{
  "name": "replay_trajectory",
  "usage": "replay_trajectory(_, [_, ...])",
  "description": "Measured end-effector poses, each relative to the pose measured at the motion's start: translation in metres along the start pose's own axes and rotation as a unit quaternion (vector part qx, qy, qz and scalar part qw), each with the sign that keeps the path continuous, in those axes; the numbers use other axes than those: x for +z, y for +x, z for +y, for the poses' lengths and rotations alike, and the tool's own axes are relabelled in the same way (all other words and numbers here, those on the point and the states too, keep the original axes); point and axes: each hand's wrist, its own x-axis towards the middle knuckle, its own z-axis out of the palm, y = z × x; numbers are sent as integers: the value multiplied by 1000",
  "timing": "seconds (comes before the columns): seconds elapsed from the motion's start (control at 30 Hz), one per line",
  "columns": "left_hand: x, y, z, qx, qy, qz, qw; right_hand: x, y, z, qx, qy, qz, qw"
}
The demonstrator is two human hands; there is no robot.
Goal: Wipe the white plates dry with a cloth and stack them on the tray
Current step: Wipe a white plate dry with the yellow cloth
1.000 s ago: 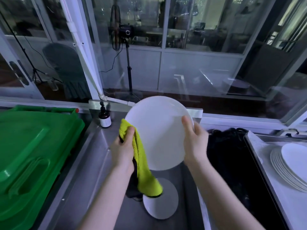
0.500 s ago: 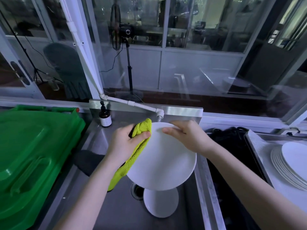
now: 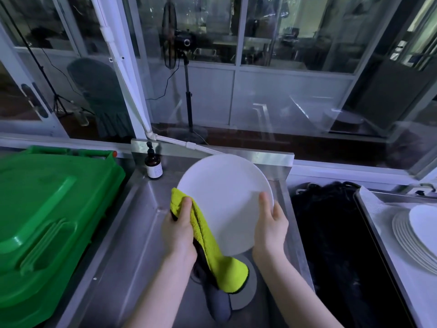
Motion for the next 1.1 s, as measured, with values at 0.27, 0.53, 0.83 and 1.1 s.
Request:
replay_trajectory(0.27, [-11, 23, 29, 9, 61, -34, 998, -58, 6, -29, -490, -351, -221, 766])
replay_trajectory(0.53, [-5, 26, 54, -59, 85, -132, 986, -50, 4, -47, -693, -500, -307, 418])
replay_trajectory(0.83, [-4, 21, 73, -124, -13, -175, 977, -34, -14, -40, -399, -361, -375, 754])
replay_trajectory(1.1, [11, -23, 19, 316, 181, -263, 894, -11, -18, -40, -129, -87, -358, 921])
